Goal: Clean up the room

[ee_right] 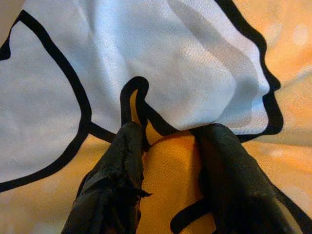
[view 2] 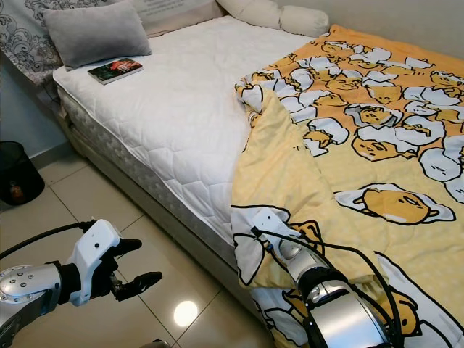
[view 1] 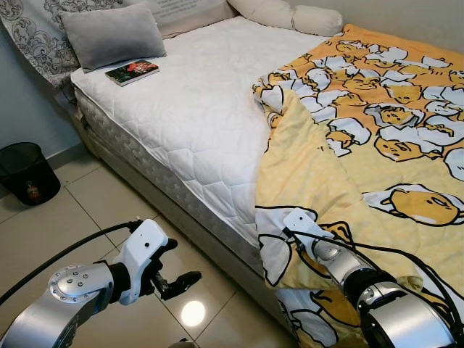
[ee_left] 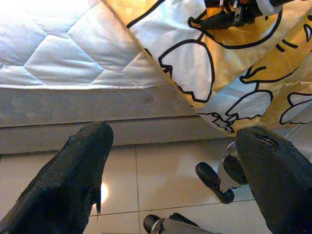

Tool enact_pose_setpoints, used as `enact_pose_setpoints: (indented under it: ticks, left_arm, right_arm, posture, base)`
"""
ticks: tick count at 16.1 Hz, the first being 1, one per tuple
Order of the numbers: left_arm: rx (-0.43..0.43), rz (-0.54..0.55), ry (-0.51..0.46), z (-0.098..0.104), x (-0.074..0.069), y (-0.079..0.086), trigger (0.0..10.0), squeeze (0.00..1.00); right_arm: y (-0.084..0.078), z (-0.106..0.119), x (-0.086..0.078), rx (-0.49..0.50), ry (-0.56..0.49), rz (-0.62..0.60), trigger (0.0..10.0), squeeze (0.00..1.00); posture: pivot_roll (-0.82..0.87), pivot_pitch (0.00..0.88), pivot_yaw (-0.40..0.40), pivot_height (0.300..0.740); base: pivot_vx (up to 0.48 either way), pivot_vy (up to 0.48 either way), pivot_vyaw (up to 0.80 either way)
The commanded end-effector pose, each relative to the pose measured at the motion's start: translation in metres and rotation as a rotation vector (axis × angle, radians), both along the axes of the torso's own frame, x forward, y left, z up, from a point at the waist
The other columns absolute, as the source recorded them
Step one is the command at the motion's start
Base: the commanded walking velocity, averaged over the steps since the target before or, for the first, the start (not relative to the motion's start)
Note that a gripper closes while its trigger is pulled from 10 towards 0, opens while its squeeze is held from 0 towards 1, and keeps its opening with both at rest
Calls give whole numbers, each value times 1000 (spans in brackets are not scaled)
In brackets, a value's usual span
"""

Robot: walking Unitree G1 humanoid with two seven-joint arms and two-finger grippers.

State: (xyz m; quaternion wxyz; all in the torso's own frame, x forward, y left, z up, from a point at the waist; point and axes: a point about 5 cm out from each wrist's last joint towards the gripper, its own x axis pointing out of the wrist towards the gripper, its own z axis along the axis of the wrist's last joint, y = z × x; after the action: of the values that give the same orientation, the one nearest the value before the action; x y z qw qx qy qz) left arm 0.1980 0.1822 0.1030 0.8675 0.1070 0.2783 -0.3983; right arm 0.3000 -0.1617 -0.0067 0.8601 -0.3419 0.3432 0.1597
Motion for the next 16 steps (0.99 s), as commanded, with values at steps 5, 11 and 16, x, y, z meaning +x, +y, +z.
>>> enact_pose_setpoints:
  ticks: [5,11,16]
  left_arm:
    - [17,-14,-16,3,0,-2,10000,0]
    - [20,-8,-24,2,2,-1,10000,0]
    - [16,2,-35,1,4,-2,10000,0]
  right_arm:
    - [-2,8,8,37,-18,-16,0,0]
    - [-1,8,7,100,-10,-34,0,0]
    - [22,15,10,375,7,52,0,0]
  posture:
    - [165,0,9,740]
    - [163,0,6,740]
    - [155,0,-2,740]
  base:
    - [0,0,0]
    - [0,0,0]
    - [0,0,0]
